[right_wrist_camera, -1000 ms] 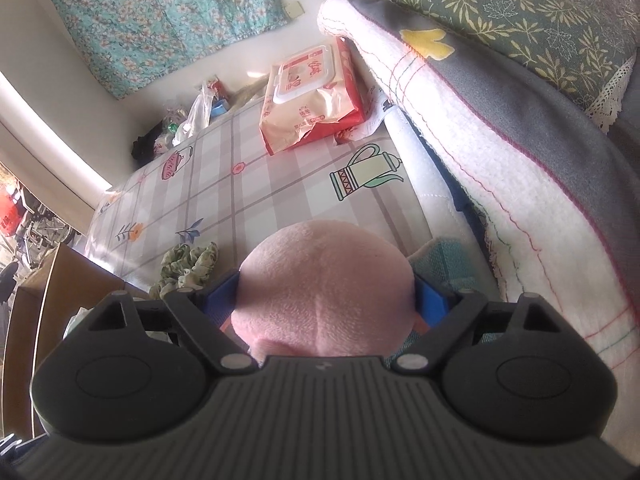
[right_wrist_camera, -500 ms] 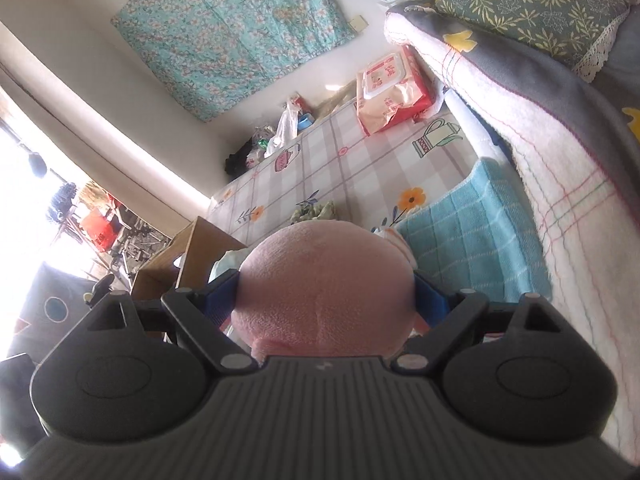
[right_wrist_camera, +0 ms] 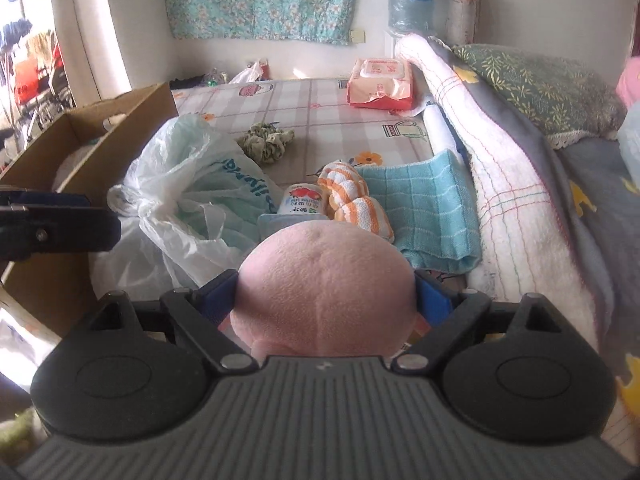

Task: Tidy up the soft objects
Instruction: 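Lift the pink plush toy with the right tool and carry it toward the box, then carry the held pink plush toy across the bed toward the cardboard box, then lower the pink plush toy into the box beside the wet wipes pack, then open the right tool and release the plush toy inside the box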

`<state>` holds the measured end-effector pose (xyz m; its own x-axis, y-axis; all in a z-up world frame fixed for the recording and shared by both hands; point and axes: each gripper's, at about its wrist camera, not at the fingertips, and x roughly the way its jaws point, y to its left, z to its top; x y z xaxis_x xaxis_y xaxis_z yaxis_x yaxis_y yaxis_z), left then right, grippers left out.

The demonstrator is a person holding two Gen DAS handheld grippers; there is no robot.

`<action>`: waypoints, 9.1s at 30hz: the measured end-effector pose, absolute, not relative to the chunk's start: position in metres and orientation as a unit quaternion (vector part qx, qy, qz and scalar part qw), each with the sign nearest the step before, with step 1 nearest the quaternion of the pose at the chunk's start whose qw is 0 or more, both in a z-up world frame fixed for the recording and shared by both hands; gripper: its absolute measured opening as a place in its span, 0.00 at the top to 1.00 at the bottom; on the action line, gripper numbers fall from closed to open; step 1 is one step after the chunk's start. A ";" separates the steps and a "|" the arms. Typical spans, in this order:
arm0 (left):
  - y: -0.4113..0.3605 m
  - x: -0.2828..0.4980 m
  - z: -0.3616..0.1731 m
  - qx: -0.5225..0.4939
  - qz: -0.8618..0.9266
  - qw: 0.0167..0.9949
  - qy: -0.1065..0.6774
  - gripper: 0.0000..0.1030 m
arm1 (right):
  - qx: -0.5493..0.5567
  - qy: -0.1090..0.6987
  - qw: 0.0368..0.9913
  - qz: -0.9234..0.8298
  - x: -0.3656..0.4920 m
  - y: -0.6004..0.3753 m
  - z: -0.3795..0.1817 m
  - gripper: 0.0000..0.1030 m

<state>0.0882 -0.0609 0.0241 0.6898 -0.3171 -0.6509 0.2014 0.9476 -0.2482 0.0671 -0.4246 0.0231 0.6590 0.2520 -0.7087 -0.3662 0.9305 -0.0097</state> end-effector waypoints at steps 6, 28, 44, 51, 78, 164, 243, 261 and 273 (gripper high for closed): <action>-0.061 0.084 0.019 -0.085 -0.143 0.913 0.371 0.25 | -0.290 0.340 0.879 0.168 0.043 -0.381 -0.006 0.08; -0.030 0.067 0.011 -0.118 -0.128 0.912 0.371 0.25 | -0.169 0.365 0.895 0.193 0.038 -0.390 -0.008 0.05; -0.021 0.040 -0.002 -0.122 -0.119 0.906 0.386 0.25 | -0.276 0.329 0.877 0.214 -0.009 -0.382 -0.030 0.04; -0.024 0.032 -0.001 -0.119 -0.122 0.907 0.385 0.25 | -0.272 0.344 0.886 0.154 0.010 -0.391 -0.047 0.20; -0.108 0.063 -0.054 -0.056 -0.197 0.870 0.448 0.24 | 0.305 0.403 0.845 0.176 0.054 -0.544 -0.046 0.38; 0.155 0.028 0.055 -0.140 0.025 0.918 0.371 0.23 | 0.263 0.488 0.685 0.474 0.107 -0.173 0.074 0.27; 0.174 0.180 -0.038 0.134 -0.053 0.824 0.549 0.14 | 0.207 0.411 0.796 0.393 0.098 -0.246 0.065 0.22; 0.232 0.200 -0.047 -0.133 0.087 0.805 0.571 0.14 | 0.217 0.422 0.790 0.389 0.097 -0.252 0.056 0.21; 0.237 0.190 -0.033 -0.146 0.027 0.817 0.558 0.23 | 0.221 0.427 0.787 0.387 0.098 -0.256 0.051 0.21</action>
<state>0.1895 0.2374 -0.0330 0.3768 -0.1183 -0.9187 -0.2069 0.9560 -0.2080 0.0975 -0.2559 0.0514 0.3370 0.7971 -0.5011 -0.4199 0.6036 0.6778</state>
